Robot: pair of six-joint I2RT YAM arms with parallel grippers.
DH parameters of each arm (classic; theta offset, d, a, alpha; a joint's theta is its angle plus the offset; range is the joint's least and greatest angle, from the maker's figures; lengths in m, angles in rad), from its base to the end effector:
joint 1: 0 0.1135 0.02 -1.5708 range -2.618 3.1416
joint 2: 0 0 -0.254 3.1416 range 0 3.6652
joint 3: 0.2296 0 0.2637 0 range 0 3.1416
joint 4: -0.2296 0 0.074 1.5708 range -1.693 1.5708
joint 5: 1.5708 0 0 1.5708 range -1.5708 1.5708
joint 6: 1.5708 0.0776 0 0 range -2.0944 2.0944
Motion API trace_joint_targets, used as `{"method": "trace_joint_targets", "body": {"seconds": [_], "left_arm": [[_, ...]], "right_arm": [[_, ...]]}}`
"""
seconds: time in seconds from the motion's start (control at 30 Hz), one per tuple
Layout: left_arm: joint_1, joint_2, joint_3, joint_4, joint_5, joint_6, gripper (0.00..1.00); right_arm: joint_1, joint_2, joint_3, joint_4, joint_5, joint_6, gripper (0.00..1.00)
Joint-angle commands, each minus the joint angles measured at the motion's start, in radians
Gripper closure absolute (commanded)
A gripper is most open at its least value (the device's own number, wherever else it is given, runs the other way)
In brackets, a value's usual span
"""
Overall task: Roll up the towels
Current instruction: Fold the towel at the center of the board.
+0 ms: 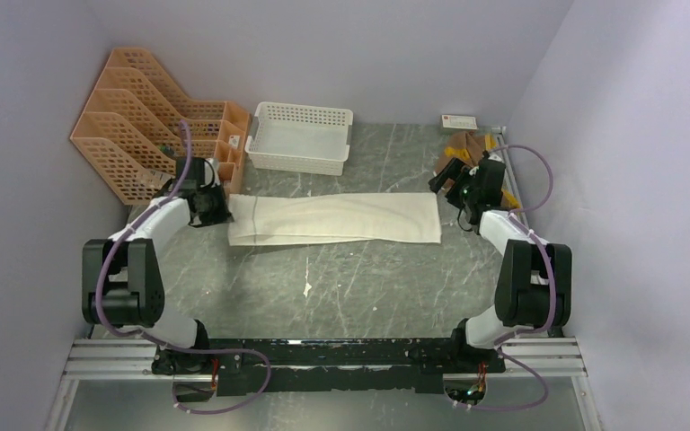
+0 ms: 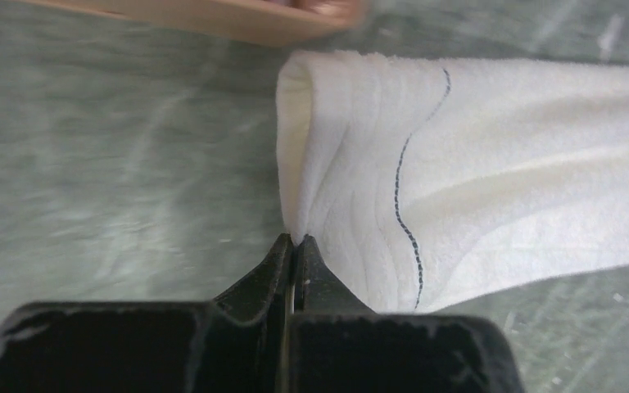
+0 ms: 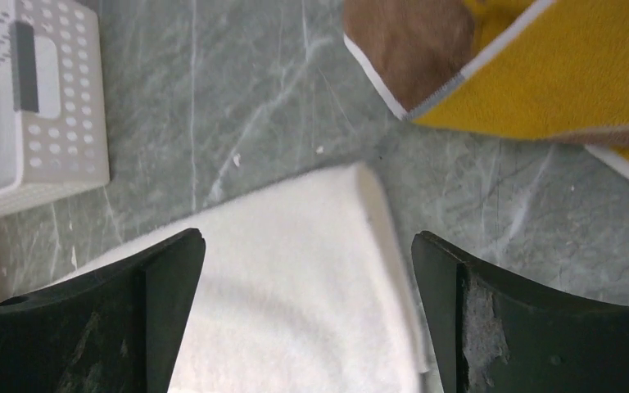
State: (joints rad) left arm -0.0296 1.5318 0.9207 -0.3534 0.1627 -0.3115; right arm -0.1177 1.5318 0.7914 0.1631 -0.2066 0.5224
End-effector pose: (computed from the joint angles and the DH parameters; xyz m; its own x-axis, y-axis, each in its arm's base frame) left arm 0.3401 -0.0226 0.1454 -0.8191 -0.2783 -0.5016 -0.1361 0.9437 -0.3014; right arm 0.3651 -0.0271 0.1566 -0.4975 0.5506 -0.6703 0.2221 0.8278 0.5151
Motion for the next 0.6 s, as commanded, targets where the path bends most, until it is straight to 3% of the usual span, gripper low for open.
{"method": "trace_joint_targets", "body": {"seconds": [0.0, 0.1, 0.33, 0.57], "left_arm": [[0.098, -0.052, 0.054, -0.108, -0.128, 0.122, 0.93], [0.141, -0.086, 0.079, -0.13, -0.216, 0.163, 0.93], [0.181, -0.139, 0.113, -0.17, -0.277, 0.193, 0.93], [0.091, -0.148, 0.21, -0.247, -0.3, 0.145, 0.93]], "right_arm": [[0.05, -0.054, 0.06, -0.074, 0.164, 0.001, 0.0], [0.079, -0.076, 0.078, -0.075, 0.185, 0.033, 0.0], [0.145, -0.108, 0.124, -0.145, 0.288, 0.055, 0.0], [0.155, -0.131, 0.123, -0.188, 0.234, 0.131, 0.0]]}}
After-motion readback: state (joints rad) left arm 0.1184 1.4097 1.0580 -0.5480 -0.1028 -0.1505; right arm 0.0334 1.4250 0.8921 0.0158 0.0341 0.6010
